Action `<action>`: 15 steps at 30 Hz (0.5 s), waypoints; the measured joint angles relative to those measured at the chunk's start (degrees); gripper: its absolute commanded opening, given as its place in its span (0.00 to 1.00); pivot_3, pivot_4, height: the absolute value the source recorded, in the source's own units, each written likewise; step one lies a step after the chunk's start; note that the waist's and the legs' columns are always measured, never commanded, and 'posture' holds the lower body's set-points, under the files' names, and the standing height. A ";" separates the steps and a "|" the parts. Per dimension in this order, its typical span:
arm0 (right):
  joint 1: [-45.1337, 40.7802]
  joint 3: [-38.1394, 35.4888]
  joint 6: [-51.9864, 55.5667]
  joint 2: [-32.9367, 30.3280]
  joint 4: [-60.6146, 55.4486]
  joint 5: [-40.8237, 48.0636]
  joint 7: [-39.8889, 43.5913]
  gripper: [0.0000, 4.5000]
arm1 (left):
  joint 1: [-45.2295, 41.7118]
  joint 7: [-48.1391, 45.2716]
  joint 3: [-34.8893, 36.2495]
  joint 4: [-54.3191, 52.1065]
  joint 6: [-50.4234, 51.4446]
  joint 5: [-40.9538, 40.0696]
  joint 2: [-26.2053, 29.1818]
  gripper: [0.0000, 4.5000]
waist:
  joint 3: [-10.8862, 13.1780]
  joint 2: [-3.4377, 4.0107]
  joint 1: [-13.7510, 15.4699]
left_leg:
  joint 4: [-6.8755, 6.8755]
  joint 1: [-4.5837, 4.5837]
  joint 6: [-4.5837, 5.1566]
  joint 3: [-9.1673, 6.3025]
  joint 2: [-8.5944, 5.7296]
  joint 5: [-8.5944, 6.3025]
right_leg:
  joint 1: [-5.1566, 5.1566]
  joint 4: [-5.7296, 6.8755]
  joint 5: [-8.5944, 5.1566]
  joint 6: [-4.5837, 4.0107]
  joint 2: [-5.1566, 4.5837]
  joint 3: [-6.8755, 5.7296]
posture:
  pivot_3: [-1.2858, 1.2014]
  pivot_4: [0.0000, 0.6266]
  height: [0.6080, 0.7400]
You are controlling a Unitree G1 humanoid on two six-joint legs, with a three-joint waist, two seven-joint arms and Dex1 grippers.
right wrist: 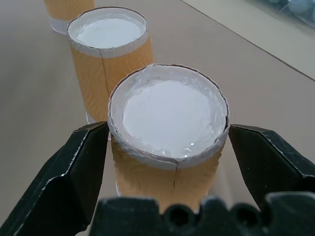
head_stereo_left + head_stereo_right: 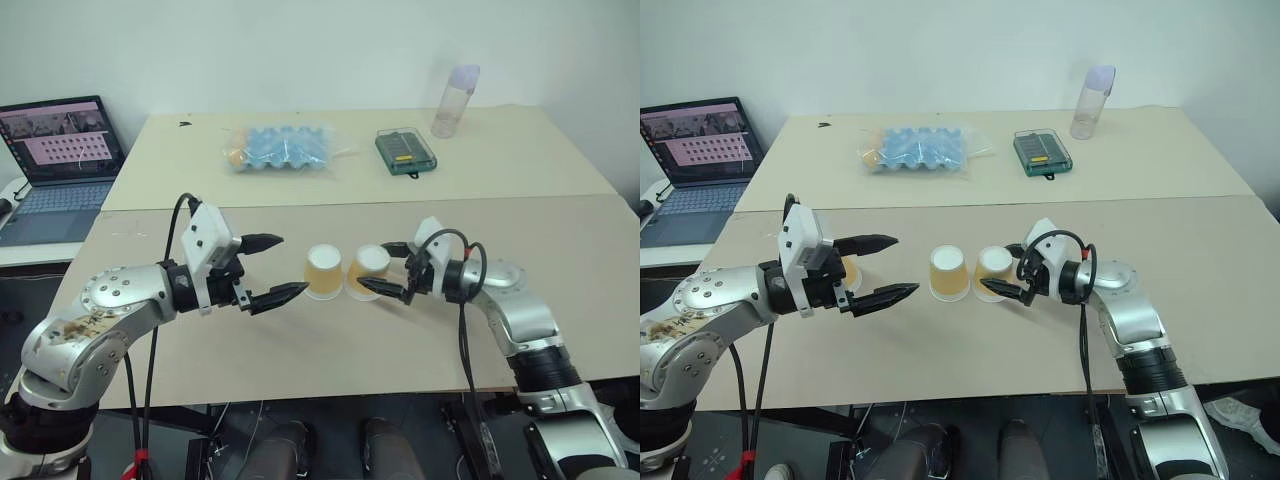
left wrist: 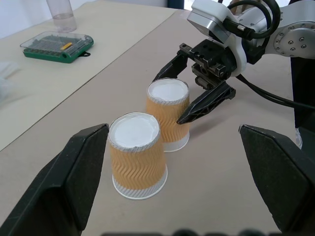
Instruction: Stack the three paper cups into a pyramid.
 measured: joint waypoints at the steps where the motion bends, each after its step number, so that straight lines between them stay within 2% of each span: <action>1: 0.81 -0.58 0.59 -0.87 -1.33 0.70 0.49 0.98 | -0.01 0.00 0.01 0.06 0.00 0.01 0.01 1.00 | 0.00 0.00 0.12 | 0.00 0.00 0.00 0.00 0.00 0.00 | 0.01 -0.02 0.00 0.00 0.00 0.00 | 0.52 0.24 1.00; 10: 2.59 -3.78 4.31 -4.60 -7.96 3.53 0.38 0.98 | -0.06 0.01 -0.08 0.13 -0.01 0.05 -0.21 1.00 | 0.00 -0.01 0.73 | 0.00 0.00 0.02 0.00 0.01 -0.02 | 0.02 -0.02 0.00 0.00 -0.03 -0.01 | 0.52 0.24 1.00; 15: -2.17 -5.67 4.50 -7.82 -6.83 3.37 -0.35 0.98 | -0.07 1.16 -0.22 0.13 -0.11 0.77 -1.65 1.00 | 0.01 -0.02 0.92 | 0.00 -0.02 0.01 0.00 0.00 -0.01 | 0.02 -0.04 0.00 0.00 -0.04 -0.02 | 0.52 0.24 1.00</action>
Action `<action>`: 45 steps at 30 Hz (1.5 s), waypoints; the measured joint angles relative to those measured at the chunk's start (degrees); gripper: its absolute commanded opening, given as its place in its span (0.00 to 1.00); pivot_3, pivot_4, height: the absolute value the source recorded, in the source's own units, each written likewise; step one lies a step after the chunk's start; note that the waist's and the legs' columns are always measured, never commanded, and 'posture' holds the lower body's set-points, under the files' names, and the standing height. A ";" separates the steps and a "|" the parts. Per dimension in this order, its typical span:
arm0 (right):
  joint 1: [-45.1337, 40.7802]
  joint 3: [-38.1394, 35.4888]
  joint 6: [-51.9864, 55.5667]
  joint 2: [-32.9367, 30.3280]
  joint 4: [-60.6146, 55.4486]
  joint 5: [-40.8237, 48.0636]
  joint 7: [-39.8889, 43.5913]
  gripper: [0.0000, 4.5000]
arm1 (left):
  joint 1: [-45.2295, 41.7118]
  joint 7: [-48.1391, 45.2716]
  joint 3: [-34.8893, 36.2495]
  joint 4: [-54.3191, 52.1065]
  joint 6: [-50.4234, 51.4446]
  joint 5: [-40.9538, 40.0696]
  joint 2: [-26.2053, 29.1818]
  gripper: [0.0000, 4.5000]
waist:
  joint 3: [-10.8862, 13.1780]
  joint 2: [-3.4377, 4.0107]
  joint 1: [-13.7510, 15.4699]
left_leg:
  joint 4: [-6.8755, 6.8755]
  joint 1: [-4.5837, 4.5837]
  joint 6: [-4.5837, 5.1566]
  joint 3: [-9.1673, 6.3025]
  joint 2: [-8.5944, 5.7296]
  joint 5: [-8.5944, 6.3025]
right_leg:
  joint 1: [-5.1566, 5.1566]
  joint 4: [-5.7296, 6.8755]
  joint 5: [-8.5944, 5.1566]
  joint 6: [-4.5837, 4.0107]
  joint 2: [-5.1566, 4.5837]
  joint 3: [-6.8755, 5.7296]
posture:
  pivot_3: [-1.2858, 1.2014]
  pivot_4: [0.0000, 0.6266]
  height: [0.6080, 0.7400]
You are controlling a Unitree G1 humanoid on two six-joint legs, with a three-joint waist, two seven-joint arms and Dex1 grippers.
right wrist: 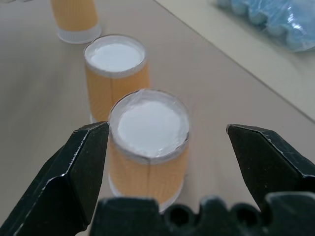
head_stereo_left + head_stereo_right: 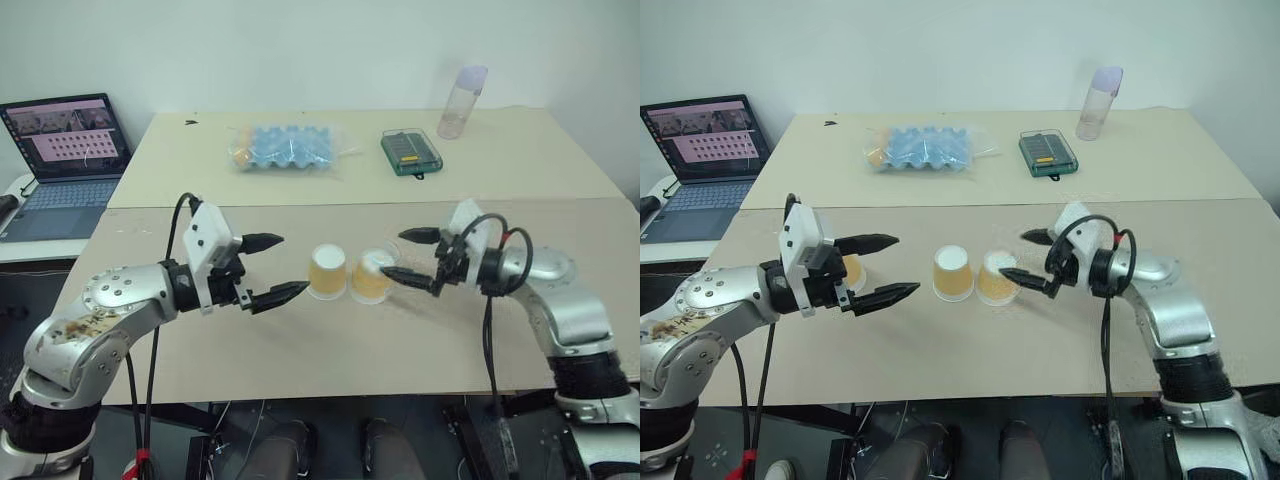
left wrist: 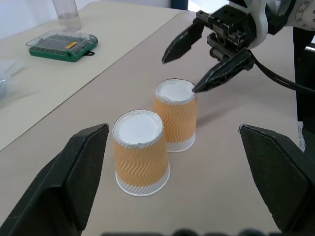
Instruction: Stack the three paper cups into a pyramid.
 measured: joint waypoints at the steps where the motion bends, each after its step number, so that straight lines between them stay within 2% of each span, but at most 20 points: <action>1: -1.04 -0.65 0.00 -0.80 0.34 -0.04 -0.03 0.98 | 0.03 1.05 -0.05 -0.01 -0.22 0.75 -0.81 1.00 | 0.00 0.00 0.03 | 0.00 -0.01 0.00 0.00 0.00 0.00 | 0.01 -0.01 0.00 0.00 -0.01 0.00 | 0.52 0.24 1.00; 5: -3.49 -2.25 0.89 -4.27 -0.31 0.94 1.28 0.98 | -0.01 11.61 0.08 -0.30 -2.99 7.01 -8.77 1.00 | 0.06 -0.10 0.25 | 0.02 -0.07 0.01 -0.01 0.00 0.00 | 0.25 -0.13 0.02 0.01 -0.17 -0.04 | 0.52 0.24 1.00; 8: -3.45 -3.97 5.18 -9.66 -7.08 6.73 5.93 0.98 | 2.52 26.60 0.54 -3.08 -4.24 16.41 -16.97 1.00 | 0.07 -0.14 0.56 | 0.12 -0.24 0.03 -0.02 0.03 -0.04 | 0.16 -0.22 0.03 0.03 -0.22 -0.05 | 0.52 0.24 1.00; 11: -3.44 -6.70 8.73 -12.79 -11.90 12.29 8.98 0.98 | 6.81 35.15 -0.30 -6.33 -4.32 22.89 -21.61 1.00 | 0.06 -0.17 0.58 | 0.14 -0.26 0.15 0.00 0.05 -0.16 | 0.18 -0.25 0.02 0.04 -0.20 -0.02 | 0.52 0.24 1.00; 14: -3.38 -8.37 12.38 -13.63 -15.24 18.30 10.64 0.98 | 12.72 39.84 -3.24 -8.81 -4.69 29.23 -22.50 1.00 | 0.06 -0.19 0.75 | 0.15 -0.23 0.16 0.00 0.06 -0.18 | 0.24 -0.24 0.02 0.04 -0.22 -0.03 | 0.52 0.24 1.00; 18: -2.62 -9.58 15.12 -14.67 -17.90 22.17 10.76 0.98 | 18.18 43.35 -4.11 -8.78 -3.32 32.97 -26.28 1.00 | 0.06 -0.20 1.57 | 0.23 -0.14 0.15 0.00 0.09 -0.18 | 0.40 -0.27 0.00 0.08 -0.25 -0.17 | 0.52 0.24 1.00; 27: 1.59 -10.36 15.93 -14.90 -18.52 23.06 8.38 0.98 | 18.84 41.87 -1.40 -5.28 -4.89 35.40 -27.04 1.00 | 0.07 -0.22 2.23 | 0.23 -0.17 0.18 0.00 0.06 -0.20 | 0.41 -0.29 -0.03 0.13 -0.30 -0.29 | 0.52 0.24 1.00; 33: 3.03 -12.28 16.07 -15.18 -19.45 24.04 7.10 0.98 | 16.84 37.65 -1.33 1.14 -6.15 35.05 -26.80 1.00 | 0.07 -0.22 2.27 | 0.23 -0.16 0.18 0.00 0.07 -0.20 | 0.43 -0.29 -0.03 0.14 -0.32 -0.30 | 0.52 0.24 1.00; 45: 6.82 -13.00 16.19 -15.62 -20.45 25.65 5.91 0.98 | 12.40 35.75 -0.61 7.87 -9.55 35.27 -27.38 1.00 | 0.06 -0.24 2.20 | 0.25 -0.16 0.18 0.00 0.07 -0.20 | 0.44 -0.29 -0.03 0.14 -0.32 -0.30 | 0.52 0.24 1.00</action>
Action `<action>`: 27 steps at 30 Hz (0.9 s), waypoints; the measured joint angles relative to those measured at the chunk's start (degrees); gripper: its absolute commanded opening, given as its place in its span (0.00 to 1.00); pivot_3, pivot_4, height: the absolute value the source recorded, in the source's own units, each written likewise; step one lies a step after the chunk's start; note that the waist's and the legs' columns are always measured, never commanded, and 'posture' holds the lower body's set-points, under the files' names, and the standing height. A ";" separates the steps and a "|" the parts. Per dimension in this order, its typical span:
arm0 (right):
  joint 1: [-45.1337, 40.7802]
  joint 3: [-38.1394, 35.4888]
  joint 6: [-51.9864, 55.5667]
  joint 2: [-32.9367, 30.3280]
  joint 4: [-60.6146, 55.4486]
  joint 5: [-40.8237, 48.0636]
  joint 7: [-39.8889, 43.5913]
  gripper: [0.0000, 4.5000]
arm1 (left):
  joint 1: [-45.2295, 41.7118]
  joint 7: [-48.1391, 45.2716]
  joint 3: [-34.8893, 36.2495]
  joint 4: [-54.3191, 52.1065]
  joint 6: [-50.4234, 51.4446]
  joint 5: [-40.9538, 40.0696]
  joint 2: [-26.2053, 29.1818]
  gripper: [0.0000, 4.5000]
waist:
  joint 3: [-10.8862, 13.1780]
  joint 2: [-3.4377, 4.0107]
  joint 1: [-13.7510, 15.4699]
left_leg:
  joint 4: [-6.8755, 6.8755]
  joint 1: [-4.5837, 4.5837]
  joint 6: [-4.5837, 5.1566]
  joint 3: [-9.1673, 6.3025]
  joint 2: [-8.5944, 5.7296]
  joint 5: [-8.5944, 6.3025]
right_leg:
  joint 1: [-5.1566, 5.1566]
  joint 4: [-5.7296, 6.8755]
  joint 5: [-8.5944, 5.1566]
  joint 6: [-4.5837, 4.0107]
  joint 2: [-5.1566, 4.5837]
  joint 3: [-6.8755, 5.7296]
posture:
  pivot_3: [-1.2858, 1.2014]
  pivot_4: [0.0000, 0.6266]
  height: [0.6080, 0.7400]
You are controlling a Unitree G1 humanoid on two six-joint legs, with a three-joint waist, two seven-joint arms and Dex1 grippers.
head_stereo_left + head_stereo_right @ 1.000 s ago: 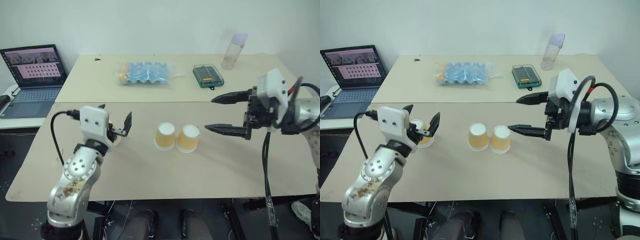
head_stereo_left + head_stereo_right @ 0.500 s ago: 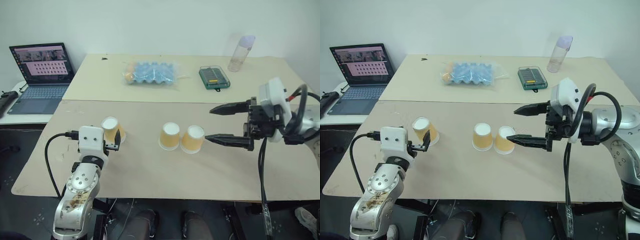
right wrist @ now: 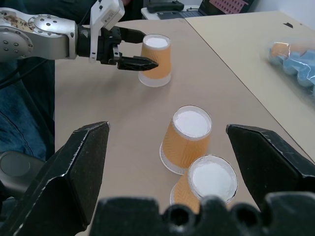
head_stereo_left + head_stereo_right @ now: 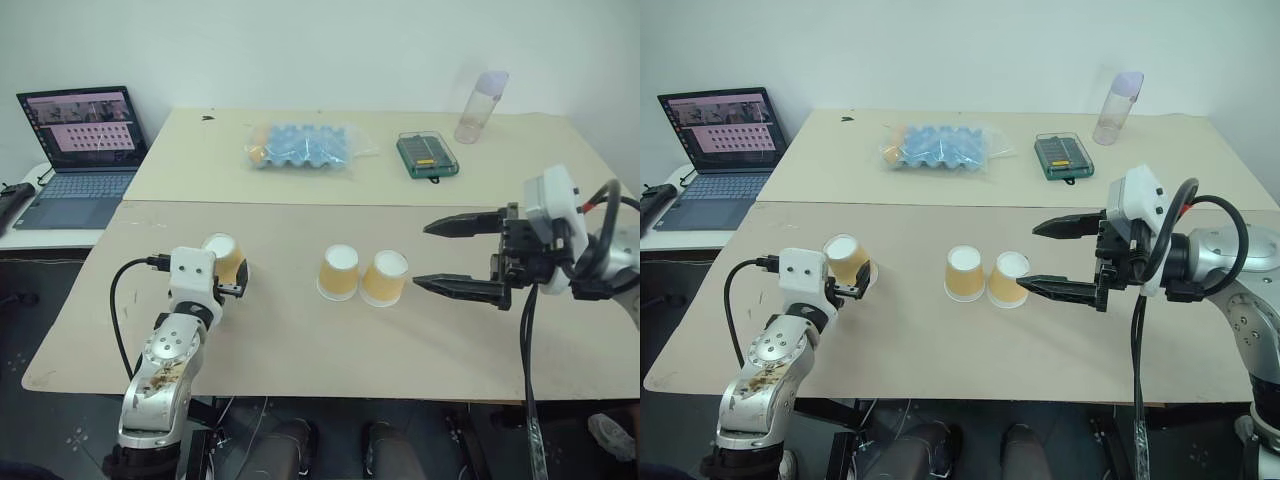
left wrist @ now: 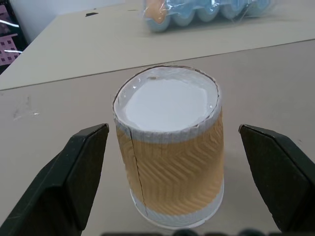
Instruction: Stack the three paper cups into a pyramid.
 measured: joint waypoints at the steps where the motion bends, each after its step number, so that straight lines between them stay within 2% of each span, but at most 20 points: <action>1: 0.70 0.01 -0.01 0.01 0.37 -0.01 0.01 0.98 | -0.51 -0.10 0.01 0.49 -0.21 0.00 -0.07 1.00 | 0.00 -0.01 0.01 | 0.00 0.00 0.00 0.00 0.00 0.00 | 0.00 0.00 0.00 0.00 0.00 0.00 | 0.52 0.24 1.00; 18: 4.71 0.08 -1.72 0.05 3.19 -2.70 -1.23 0.98 | -6.59 -2.17 3.45 7.07 -1.93 -0.49 0.17 1.00 | 0.00 -0.01 -0.10 | 0.00 -0.02 0.00 0.00 -0.01 0.00 | -0.02 0.00 0.01 0.01 0.02 0.00 | 0.52 0.24 1.00; 21: 4.71 0.08 -1.77 0.05 3.19 -2.83 -1.41 1.00 | -6.73 -2.72 3.64 7.78 -1.93 -0.89 0.01 0.84 | 0.00 -0.01 -0.10 | 0.01 0.00 0.00 0.00 -0.01 0.00 | -0.01 0.01 0.01 0.01 0.02 0.00 | 0.52 0.24 1.00; 24: 4.71 0.08 -1.77 0.05 3.18 -3.18 -1.56 1.00 | -6.99 -3.10 3.69 8.01 -1.94 -1.38 -0.22 0.59 | 0.00 -0.01 -0.12 | 0.01 0.00 -0.01 0.00 -0.01 0.01 | -0.01 0.02 0.01 0.01 0.02 0.00 | 0.52 0.24 1.00; 27: 4.71 0.10 -1.77 0.05 3.18 -3.21 -1.88 1.00 | -7.43 -3.18 3.74 8.03 -1.94 -1.62 -0.23 0.56 | 0.00 -0.01 -0.12 | 0.01 -0.01 0.00 0.00 -0.01 0.00 | -0.01 0.01 0.01 0.01 0.02 0.00 | 0.52 0.24 1.00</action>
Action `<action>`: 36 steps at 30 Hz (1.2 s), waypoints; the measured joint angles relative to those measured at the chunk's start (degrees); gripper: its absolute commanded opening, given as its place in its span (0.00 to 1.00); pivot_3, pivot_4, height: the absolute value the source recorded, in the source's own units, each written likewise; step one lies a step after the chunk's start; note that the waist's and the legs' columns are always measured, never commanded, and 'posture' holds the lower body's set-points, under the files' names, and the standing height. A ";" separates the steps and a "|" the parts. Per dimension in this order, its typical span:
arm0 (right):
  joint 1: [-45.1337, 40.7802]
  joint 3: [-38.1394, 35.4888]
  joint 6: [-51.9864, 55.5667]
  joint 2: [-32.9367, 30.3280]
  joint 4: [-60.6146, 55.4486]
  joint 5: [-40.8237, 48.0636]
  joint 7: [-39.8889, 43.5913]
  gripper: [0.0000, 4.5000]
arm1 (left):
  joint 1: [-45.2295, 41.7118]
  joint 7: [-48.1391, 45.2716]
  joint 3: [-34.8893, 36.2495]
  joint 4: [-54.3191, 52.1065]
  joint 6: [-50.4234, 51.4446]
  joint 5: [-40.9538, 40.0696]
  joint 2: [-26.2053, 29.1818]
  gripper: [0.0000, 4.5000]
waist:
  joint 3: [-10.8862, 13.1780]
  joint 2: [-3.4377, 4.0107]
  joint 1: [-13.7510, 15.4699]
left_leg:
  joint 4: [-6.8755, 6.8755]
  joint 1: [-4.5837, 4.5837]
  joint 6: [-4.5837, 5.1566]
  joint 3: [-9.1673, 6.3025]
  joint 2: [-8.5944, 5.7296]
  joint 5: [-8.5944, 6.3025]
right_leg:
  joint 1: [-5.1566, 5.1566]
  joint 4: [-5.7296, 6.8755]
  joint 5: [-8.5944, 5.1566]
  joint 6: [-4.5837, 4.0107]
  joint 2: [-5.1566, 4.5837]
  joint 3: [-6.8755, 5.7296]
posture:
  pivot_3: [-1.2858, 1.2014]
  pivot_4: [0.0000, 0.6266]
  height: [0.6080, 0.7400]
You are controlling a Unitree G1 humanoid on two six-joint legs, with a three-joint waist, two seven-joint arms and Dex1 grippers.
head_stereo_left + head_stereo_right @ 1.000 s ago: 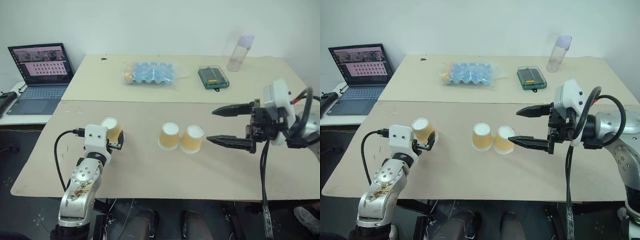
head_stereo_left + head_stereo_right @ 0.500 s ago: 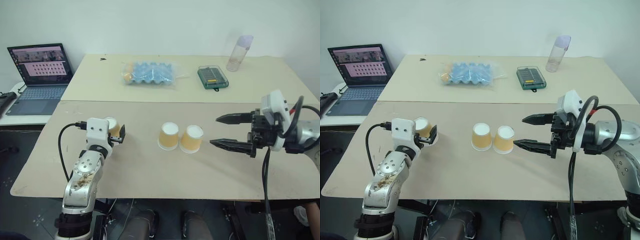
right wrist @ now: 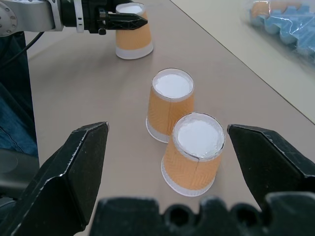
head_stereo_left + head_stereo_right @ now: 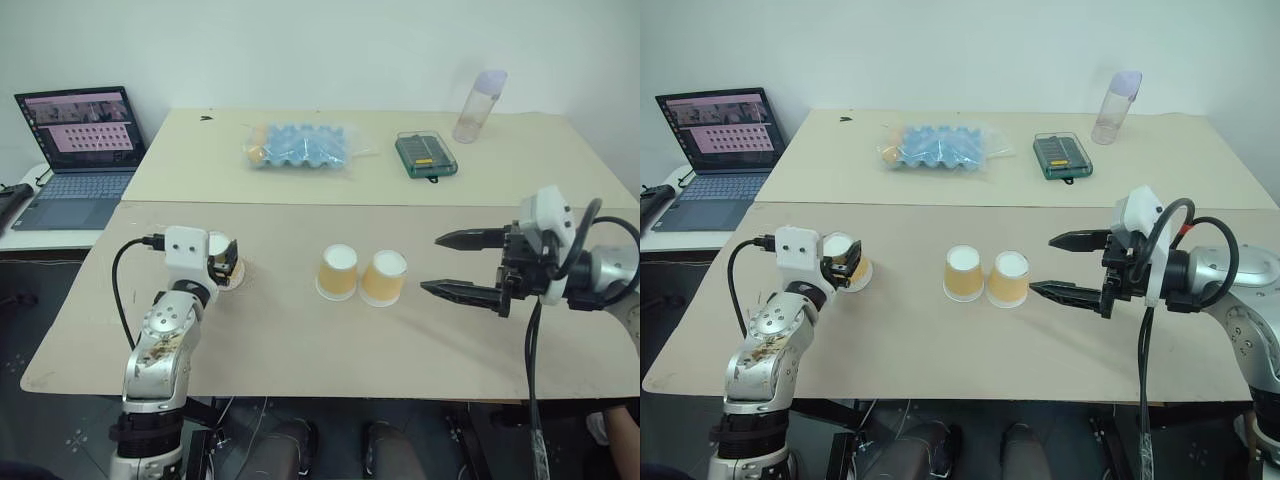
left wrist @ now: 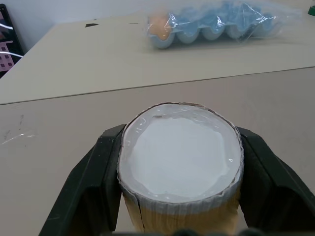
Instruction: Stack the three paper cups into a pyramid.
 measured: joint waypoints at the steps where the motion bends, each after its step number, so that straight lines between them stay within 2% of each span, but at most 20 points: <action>1: 0.00 0.00 0.00 0.00 0.00 0.00 -0.10 1.00 | -0.05 -0.02 0.01 0.01 0.00 -0.04 -0.01 0.56 | 0.00 0.00 0.00 | 0.00 -0.01 0.00 0.00 0.00 0.00 | -0.01 0.00 0.00 0.00 0.01 0.00 | 0.52 0.24 1.00; 7: 0.00 0.00 0.00 0.00 -0.01 -0.39 -0.66 1.00 | -1.06 -0.46 0.02 0.16 0.00 -0.39 -0.02 0.56 | 0.00 0.00 0.01 | 0.00 0.00 0.00 0.00 0.00 0.00 | 0.00 0.01 0.00 0.00 0.01 0.00 | 0.52 0.24 1.00; 10: 0.29 -0.11 0.00 0.00 0.04 -0.76 -1.68 1.00 | -5.02 -2.66 0.25 1.28 0.01 -2.16 0.23 0.56 | 0.03 -0.05 0.20 | 0.04 -0.05 -0.03 -0.02 0.00 0.02 | -0.02 0.02 0.01 0.00 0.05 -0.05 | 0.52 0.24 1.00; 16: 2.56 -1.60 0.01 0.02 -0.15 -1.53 -3.46 1.00 | -29.08 -22.07 -0.89 8.10 -0.07 -11.87 9.38 0.56 | 0.07 -0.18 0.71 | 0.32 -0.32 -0.04 -0.03 -0.05 0.03 | -0.40 0.01 0.06 0.05 0.17 -0.10 | 0.52 0.24 1.00; 20: 3.75 -1.88 0.00 1.78 -0.59 -1.81 -5.74 1.00 | -38.19 -38.30 -3.46 18.02 4.73 -20.46 10.19 0.56 | 0.04 -0.13 -0.06 | 0.35 -0.36 -0.21 0.07 -0.10 0.15 | -0.30 0.08 0.05 0.11 0.14 -0.03 | 0.52 0.24 1.00; 22: 5.34 -1.74 -0.04 2.88 -1.04 -2.82 -7.30 1.00 | -41.03 -48.54 -6.44 23.45 6.53 -23.99 9.20 0.56 | 0.06 -0.16 -0.31 | 0.35 -0.38 -0.23 0.06 -0.10 0.17 | -0.34 0.08 0.05 0.11 0.14 -0.03 | 0.52 0.24 1.00; 24: 5.77 -1.38 -0.04 3.50 -1.30 -3.03 -7.94 1.00 | -42.42 -52.41 -8.06 26.38 6.52 -24.56 9.09 0.56 | 0.06 -0.16 -0.65 | 0.35 -0.39 -0.24 0.08 -0.10 0.18 | -0.35 0.10 0.05 0.11 0.12 0.00 | 0.52 0.24 1.00; 25: 6.73 -1.76 -0.04 3.74 -1.78 -3.47 -9.27 1.00 | -44.69 -56.52 -10.38 31.25 3.54 -22.91 8.13 0.56 | 0.06 -0.16 -0.76 | 0.35 -0.37 -0.23 0.08 -0.08 0.17 | -0.30 0.10 0.06 0.09 0.10 0.01 | 0.52 0.24 1.00; 30: 10.13 -3.48 -0.03 5.59 -5.39 -3.88 -12.70 1.00 | -49.72 -63.97 -15.83 45.28 -3.16 -18.51 1.93 0.56 | 0.07 -0.18 -0.54 | 0.39 -0.39 0.15 0.07 -0.08 -0.06 | -0.30 0.10 0.07 0.08 0.08 -0.01 | 0.52 0.24 1.00; 36: 12.91 -6.23 0.00 6.09 -8.32 -3.79 -15.38 1.00 | -52.86 -68.93 -18.14 56.13 -10.04 -13.58 -1.21 0.56 | 0.07 -0.18 -0.75 | 0.39 -0.41 0.19 0.07 -0.08 -0.08 | -0.35 0.12 0.07 0.09 0.06 0.03 | 0.52 0.24 1.00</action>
